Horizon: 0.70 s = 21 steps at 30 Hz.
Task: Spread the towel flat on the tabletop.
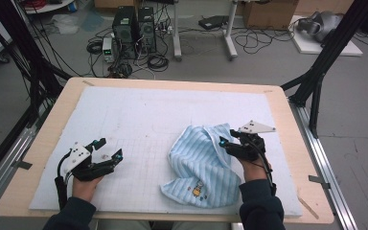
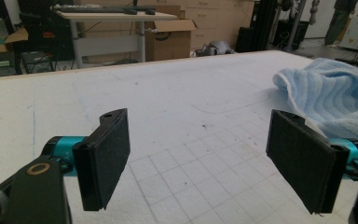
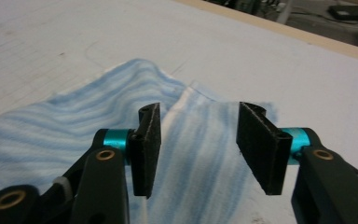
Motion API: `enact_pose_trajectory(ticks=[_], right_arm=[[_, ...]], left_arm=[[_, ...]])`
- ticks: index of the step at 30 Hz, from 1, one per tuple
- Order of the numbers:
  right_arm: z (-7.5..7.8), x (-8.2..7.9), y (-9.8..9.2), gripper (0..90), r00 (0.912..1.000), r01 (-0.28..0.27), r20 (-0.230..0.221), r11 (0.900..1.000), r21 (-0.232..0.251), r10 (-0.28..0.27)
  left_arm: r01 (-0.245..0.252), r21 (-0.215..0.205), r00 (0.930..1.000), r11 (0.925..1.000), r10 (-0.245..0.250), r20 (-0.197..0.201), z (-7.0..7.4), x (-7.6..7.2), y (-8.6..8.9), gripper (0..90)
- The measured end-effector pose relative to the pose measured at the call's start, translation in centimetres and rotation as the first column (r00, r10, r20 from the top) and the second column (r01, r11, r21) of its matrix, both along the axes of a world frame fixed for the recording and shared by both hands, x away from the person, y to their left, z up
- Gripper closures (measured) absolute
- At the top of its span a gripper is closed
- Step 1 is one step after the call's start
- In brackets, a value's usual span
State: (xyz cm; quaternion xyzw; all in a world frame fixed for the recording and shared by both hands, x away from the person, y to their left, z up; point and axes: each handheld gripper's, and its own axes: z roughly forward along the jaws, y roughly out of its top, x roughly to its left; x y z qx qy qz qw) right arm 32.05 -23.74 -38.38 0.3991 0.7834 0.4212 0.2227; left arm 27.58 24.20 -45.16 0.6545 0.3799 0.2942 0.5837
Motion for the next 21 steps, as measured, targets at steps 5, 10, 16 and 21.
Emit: enact_pose_trajectory(ticks=[5, 10, 16, 21], right_arm=[[-1.7, 0.5, 2.8, 40.8, 0.9969, -0.071, -0.046, 0.984, -0.164, 0.064], [-2.9, 0.9, 4.2, 56.2, 0.9981, -0.046, -0.054, 0.95, -0.309, 0.031], [-2.6, 0.5, 2.6, 87.6, 0.9996, 0.009, -0.021, 0.948, -0.319, -0.017], [-1.9, 0.1, 0.0, 87.8, 0.9961, 0.084, -0.002, 0.958, -0.273, -0.088]], left_arm=[[-0.002, 0.001, 1.0, 1.0, 0.002, 0.0, 0.0, 0.0, 0.0, 21.9], [-0.002, 0.001, 1.0, 1.0, 0.002, -0.003, 0.0, 0.0, 0.0, 21.9], [-0.003, 0.005, 1.0, 1.0, 0.003, -0.002, 0.0, 0.0, 0.0, 21.9], [-0.004, 0.023, 1.0, 0.9997, 0.004, -0.008, 0.1, 0.1, -0.2, 21.8]])
